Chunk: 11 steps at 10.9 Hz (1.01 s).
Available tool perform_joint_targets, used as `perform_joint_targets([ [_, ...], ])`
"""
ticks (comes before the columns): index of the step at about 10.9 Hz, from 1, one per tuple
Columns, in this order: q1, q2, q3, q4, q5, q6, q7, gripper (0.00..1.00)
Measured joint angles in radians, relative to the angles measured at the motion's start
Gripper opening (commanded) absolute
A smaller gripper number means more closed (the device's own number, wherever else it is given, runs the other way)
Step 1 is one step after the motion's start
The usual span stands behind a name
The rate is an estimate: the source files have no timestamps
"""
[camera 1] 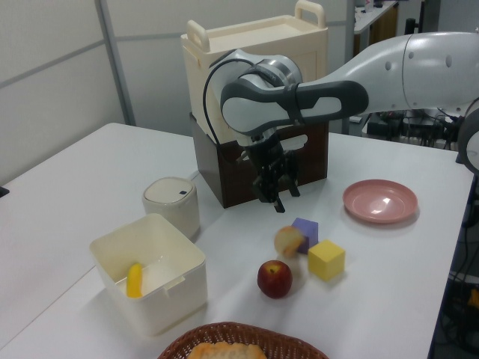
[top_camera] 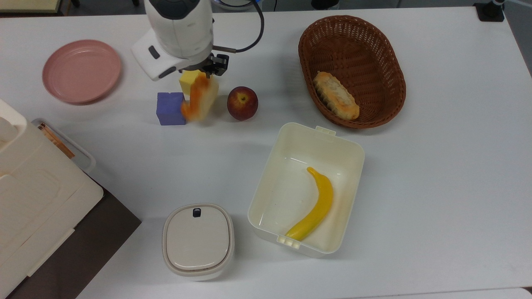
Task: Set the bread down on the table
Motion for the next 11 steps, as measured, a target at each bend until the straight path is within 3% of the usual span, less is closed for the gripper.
perform_joint_targets([
  [5,-0.035,-0.013,0.0,0.1,-0.002,0.011,-0.009,1.0],
  [11,-0.078,-0.054,0.002,0.128,0.0,0.09,-0.173,1.0],
])
